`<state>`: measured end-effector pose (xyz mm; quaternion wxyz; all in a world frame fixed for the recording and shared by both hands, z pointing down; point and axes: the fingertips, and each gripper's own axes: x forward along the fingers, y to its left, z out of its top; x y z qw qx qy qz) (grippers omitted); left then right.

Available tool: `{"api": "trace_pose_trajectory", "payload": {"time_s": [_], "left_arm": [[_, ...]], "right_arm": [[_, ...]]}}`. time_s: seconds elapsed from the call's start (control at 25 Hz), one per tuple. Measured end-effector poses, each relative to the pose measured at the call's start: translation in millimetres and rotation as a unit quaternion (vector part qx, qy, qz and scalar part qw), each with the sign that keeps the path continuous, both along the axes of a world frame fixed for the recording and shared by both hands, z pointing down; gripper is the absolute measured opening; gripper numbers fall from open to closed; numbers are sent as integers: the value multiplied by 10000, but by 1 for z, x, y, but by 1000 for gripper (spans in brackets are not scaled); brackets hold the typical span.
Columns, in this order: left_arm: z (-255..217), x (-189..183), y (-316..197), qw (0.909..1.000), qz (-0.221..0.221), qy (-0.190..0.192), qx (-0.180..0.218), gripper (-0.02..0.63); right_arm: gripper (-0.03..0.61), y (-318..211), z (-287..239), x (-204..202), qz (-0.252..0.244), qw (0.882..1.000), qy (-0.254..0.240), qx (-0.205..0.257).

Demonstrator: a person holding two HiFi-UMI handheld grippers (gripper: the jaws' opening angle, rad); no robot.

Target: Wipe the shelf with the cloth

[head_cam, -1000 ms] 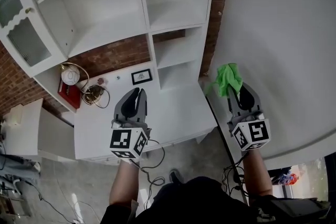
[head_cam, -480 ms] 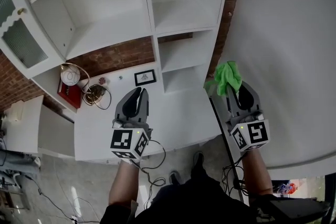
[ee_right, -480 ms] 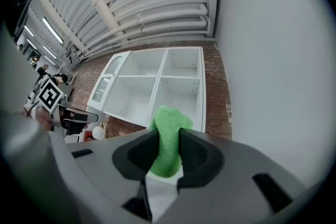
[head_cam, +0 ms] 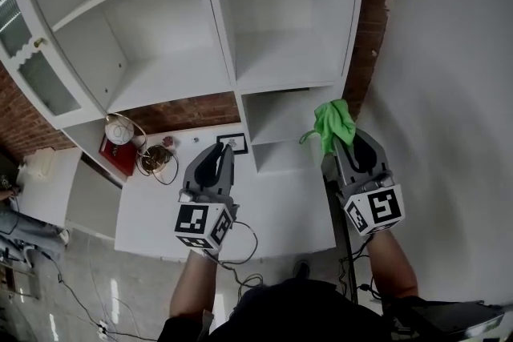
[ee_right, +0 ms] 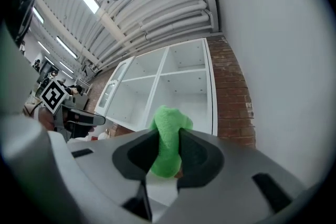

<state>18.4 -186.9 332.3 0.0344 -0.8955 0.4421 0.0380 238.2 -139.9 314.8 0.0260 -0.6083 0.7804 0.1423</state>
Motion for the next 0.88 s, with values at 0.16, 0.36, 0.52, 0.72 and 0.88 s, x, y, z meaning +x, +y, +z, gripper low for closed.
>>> {"api": "trace_pose_trajectory", "payload": {"time_s": [0.16,0.36,0.52,0.72,0.88], "left_arm": [[-5,15,-14,9998,-199,-19,35,46],[-13,14,-26,9995,-285,-58,149,46],[-14,4,-35,9995,-260,-77,158,46],[-19,-9,-41,9996,-128,-149,219,46],[-23,-24,-45,9995,-82,-123,275,46]], "right_arm": [[100,-24,-11,11,-289,9993,-94,195],[100,-49,-28,0,-470,9980,195,377],[100,-61,-51,-21,-665,9952,347,630],[98,-76,-84,-46,-617,9905,759,963],[98,-100,-103,-63,-500,9864,1168,1041]]}}
